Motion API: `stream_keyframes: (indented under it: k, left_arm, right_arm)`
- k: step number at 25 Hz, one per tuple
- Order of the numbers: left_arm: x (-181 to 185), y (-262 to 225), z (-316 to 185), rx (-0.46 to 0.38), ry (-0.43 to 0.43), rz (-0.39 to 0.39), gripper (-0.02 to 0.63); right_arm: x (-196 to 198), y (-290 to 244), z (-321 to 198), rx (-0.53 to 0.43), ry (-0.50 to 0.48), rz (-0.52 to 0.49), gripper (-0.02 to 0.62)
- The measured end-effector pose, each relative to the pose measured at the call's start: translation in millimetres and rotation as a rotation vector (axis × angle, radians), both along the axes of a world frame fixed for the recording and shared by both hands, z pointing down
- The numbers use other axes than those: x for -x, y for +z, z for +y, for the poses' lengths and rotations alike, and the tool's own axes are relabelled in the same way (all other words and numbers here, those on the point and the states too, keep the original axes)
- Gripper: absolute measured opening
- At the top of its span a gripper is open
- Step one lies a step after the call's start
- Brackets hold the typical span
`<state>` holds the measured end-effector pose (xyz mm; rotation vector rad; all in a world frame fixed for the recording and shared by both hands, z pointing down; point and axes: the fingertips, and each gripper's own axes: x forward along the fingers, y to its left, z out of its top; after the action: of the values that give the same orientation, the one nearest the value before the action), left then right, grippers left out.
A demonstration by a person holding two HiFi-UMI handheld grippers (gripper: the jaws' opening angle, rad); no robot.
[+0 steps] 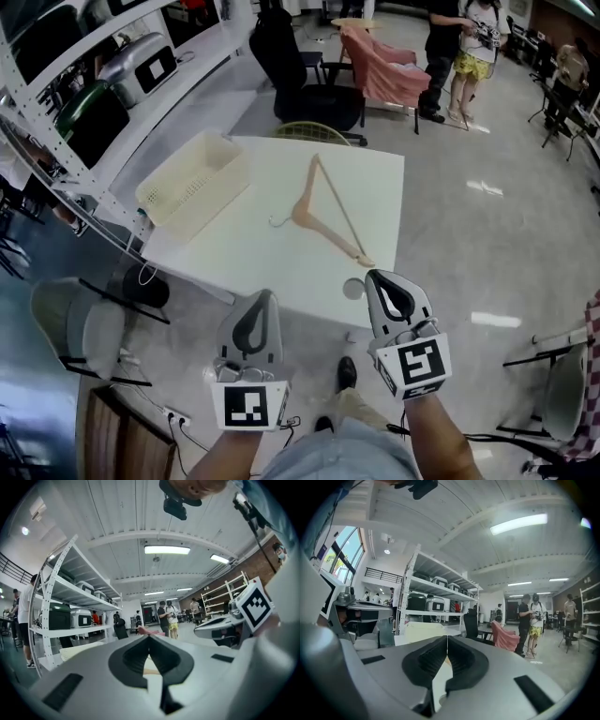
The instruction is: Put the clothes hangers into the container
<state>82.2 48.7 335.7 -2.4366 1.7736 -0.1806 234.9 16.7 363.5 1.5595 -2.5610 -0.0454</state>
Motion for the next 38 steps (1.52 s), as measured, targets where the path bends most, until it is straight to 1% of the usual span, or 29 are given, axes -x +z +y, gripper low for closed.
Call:
stream_keyframes:
  k: [4, 9, 11, 17, 23, 26, 30, 34, 38]
  left_arm:
    - [-7, -3, -33, 0.019, -0.019, -0.001, 0.011]
    - [-13, -11, -67, -0.02, -0.042, -0.056, 0.011]
    - [-17, -16, -78, -0.027, -0.054, -0.066, 0.012]
    - [-25, -31, -96, -0.055, -0.094, -0.077, 0.011]
    - [-18, -37, -106, -0.068, -0.145, -0.104, 0.012]
    - [-15, -34, -112, -0.054, -0.152, -0.094, 0.012]
    - [-10, -32, -125, -0.079, -0.143, -0.092, 0.012]
    - [-5, -24, -145, -0.031, -0.134, -0.037, 0.011]
    - [6, -18, -168, -0.019, -0.117, -0.017, 0.012]
  right_arm:
    - [-1, 6, -37, 0.025, -0.028, -0.011, 0.012]
    - [-7, 3, -76, 0.027, -0.06, -0.029, 0.012]
    - [-10, -1, -90, 0.025, -0.073, -0.037, 0.012]
    - [-14, -11, -121, -0.003, -0.119, -0.054, 0.012]
    - [0, -23, -141, -0.038, -0.168, -0.083, 0.012]
    - [5, -21, -148, -0.036, -0.182, -0.083, 0.012]
    - [13, -20, -160, -0.032, -0.189, -0.072, 0.012]
    - [24, -9, -175, -0.012, -0.192, -0.032, 0.012]
    - [38, 3, -191, 0.026, -0.2, 0.01, 0.012]
